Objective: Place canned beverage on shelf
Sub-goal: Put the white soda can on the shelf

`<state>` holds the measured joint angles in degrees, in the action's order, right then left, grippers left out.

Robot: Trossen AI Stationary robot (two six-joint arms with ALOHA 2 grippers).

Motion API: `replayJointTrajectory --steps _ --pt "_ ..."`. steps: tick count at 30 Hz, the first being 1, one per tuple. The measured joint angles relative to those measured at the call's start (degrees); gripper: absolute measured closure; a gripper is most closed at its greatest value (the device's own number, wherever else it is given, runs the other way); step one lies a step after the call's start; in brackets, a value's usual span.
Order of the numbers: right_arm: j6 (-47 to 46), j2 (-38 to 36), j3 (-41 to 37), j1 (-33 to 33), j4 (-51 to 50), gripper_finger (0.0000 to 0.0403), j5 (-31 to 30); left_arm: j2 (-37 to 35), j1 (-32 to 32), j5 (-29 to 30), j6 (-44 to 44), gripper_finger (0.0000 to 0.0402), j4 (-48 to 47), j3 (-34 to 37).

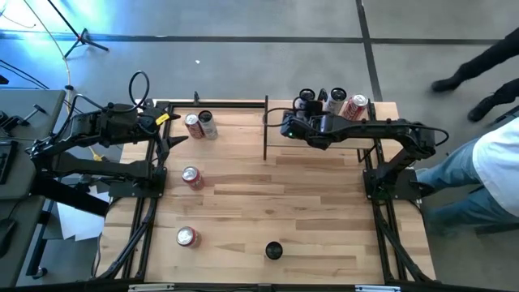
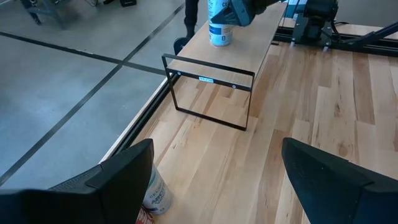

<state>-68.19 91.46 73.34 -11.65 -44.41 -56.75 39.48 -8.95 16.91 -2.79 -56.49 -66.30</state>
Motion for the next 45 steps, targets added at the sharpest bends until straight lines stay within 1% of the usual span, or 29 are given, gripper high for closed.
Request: replayJointTrajectory --steps 7,18,23,26,29,32,35,38,41,45 --pt "-4.9 0.0 0.0 3.1 -1.8 0.0036 -6.6 0.0 0.0 0.0 0.0 0.0067 0.0 0.0" --pt "-13.9 0.0 0.0 8.5 -7.4 0.0036 -6.9 0.0 0.0 0.0 0.0 0.0067 0.0 0.0" --pt "-15.2 0.0 0.1 13.0 -7.8 0.0036 -6.9 0.0 0.0 0.0 0.0 0.0067 0.0 0.0" --pt "-17.4 0.0 0.1 16.1 -10.8 0.0036 -6.8 0.0 0.0 0.0 0.0 0.0067 0.0 0.0" --pt "-23.4 0.3 0.1 19.2 -16.1 0.0036 -8.2 0.0 0.0 0.0 0.0 0.0067 0.0 0.0" --pt "-33.9 1.4 0.1 22.4 -23.5 0.0036 -10.1 0.0 0.0 0.0 0.0 0.0067 0.0 0.0" --pt "-46.0 3.1 0.1 25.1 -30.9 0.0036 -10.6 0.0 0.0 0.0 0.0 0.0067 0.0 0.0" --pt "-55.4 5.3 0.1 26.9 -35.8 0.0036 -12.2 0.0 0.0 0.0 0.0 0.0067 0.0 0.0" --pt "-58.7 7.3 0.1 27.9 -36.4 0.0036 -16.3 0.0 0.0 0.0 0.0 0.0067 0.0 0.0" --pt "-55.9 8.9 0.1 27.8 -33.8 0.0036 -21.9 0.0 0.0 0.0 0.0 0.0067 0.0 0.0"
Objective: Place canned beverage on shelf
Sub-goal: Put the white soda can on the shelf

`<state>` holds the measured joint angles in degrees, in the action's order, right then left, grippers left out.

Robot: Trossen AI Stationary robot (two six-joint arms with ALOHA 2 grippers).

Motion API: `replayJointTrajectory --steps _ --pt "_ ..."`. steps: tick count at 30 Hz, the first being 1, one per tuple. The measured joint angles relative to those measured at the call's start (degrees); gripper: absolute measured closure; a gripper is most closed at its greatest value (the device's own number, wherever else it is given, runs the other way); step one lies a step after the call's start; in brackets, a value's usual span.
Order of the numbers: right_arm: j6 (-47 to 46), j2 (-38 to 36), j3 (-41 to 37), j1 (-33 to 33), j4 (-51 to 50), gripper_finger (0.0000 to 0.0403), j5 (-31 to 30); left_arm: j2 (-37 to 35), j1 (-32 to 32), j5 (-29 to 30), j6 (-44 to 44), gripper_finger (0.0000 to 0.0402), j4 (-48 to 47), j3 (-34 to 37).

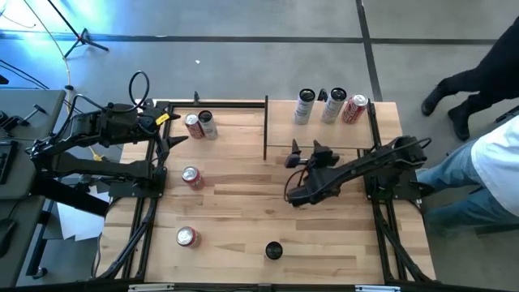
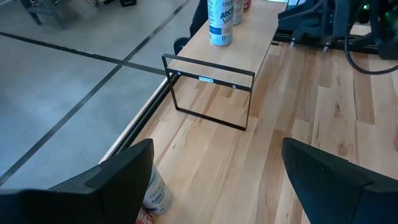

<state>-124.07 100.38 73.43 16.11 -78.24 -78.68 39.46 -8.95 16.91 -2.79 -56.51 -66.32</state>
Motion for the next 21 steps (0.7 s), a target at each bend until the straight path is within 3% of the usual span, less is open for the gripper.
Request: replayJointTrajectory --steps 8,21 --pt "8.3 0.2 0.0 -4.6 4.1 0.0036 -9.2 0.0 0.0 0.0 0.0 0.0067 0.0 0.0" --pt "26.8 0.2 0.0 -14.9 21.0 0.0036 -11.4 0.0 0.0 0.0 0.0 0.0067 0.0 0.0"
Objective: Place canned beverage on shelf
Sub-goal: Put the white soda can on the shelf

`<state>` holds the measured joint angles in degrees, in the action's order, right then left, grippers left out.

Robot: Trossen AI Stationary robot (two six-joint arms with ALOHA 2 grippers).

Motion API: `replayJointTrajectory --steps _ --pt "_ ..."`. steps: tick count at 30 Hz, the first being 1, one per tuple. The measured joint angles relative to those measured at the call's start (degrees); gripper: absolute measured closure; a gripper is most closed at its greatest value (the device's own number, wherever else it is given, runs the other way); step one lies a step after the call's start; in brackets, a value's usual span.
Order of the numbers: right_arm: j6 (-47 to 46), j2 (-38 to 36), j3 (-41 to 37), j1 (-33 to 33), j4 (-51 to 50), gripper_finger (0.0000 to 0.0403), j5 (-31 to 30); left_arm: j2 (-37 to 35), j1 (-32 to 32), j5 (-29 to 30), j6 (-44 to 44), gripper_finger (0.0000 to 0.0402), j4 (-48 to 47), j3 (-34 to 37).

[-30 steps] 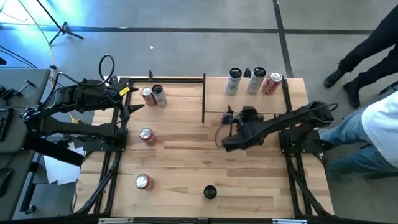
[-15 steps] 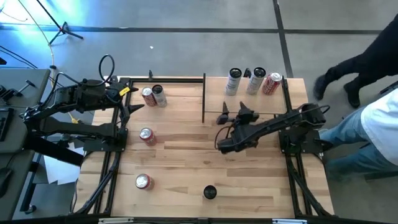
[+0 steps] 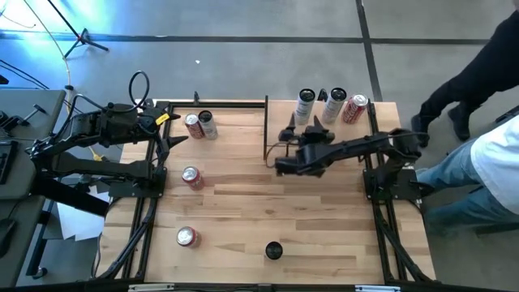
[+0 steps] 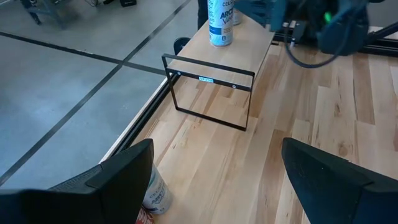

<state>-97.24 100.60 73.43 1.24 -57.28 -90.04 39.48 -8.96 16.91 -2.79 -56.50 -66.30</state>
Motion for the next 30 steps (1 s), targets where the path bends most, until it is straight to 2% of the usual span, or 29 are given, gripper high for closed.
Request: replayJointTrajectory --steps 7,15,30 --pt "8.8 0.0 0.0 -4.3 8.3 0.0036 0.1 0.0 0.0 0.0 0.0 0.0067 0.0 0.0" --pt "17.6 0.0 0.0 -6.1 15.8 0.0036 1.8 0.0 0.0 0.0 0.0 0.0067 0.0 0.0" --pt "23.4 0.0 0.0 -8.0 19.9 0.0036 2.2 0.0 0.0 0.1 0.0 0.0067 0.0 0.0"
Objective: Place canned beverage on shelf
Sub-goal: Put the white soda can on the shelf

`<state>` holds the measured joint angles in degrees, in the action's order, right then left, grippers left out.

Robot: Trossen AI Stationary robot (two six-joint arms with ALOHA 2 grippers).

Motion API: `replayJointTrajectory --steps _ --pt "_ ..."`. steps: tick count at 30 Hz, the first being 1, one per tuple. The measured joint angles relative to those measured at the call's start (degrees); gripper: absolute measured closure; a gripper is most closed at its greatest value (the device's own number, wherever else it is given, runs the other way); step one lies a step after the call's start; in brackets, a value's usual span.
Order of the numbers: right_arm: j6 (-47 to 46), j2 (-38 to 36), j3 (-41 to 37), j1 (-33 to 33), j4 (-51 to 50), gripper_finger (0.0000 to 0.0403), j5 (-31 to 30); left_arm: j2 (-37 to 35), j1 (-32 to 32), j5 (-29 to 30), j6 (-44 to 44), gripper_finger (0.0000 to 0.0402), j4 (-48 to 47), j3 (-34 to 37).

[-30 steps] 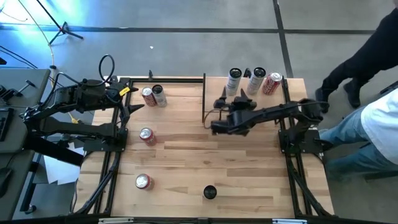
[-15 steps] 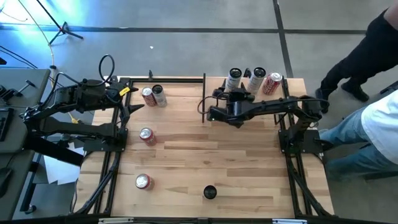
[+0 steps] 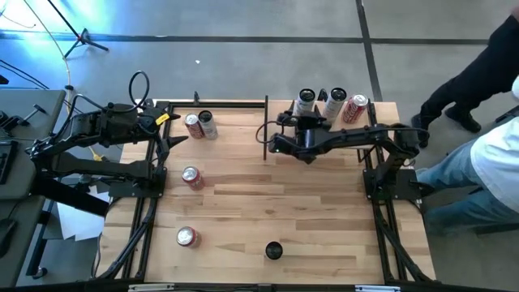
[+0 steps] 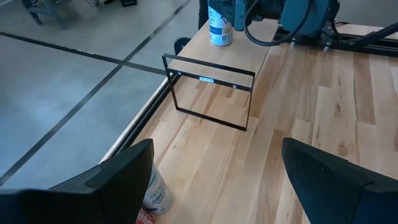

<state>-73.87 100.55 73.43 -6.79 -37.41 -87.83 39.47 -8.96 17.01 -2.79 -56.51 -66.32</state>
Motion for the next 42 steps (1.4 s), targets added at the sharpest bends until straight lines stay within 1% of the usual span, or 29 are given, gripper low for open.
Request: replayJointTrajectory --steps 13,16,21,27,37,42 --pt "0.7 0.0 0.0 -0.9 0.0 0.0040 0.3 0.0 0.0 0.2 0.0 0.0067 0.0 0.0" --pt "0.9 0.0 0.0 -1.2 -0.2 0.0055 1.9 0.0 0.0 0.2 0.0 0.0067 0.0 0.0" --pt "0.8 0.0 0.0 -1.5 -0.5 0.0097 4.9 0.0 0.0 0.2 0.0 0.0067 0.0 0.0" --pt "0.9 0.0 0.0 -1.5 -1.1 0.0133 4.9 0.0 0.0 0.2 0.0 0.0067 0.0 0.0" --pt "0.8 0.0 0.0 -1.5 -1.5 0.0142 5.1 0.0 0.0 0.2 0.0 0.0067 0.0 0.0" --pt "-1.9 -0.1 0.0 -1.5 -4.4 0.0143 5.0 0.0 0.0 0.1 0.0 0.0067 0.0 0.0"
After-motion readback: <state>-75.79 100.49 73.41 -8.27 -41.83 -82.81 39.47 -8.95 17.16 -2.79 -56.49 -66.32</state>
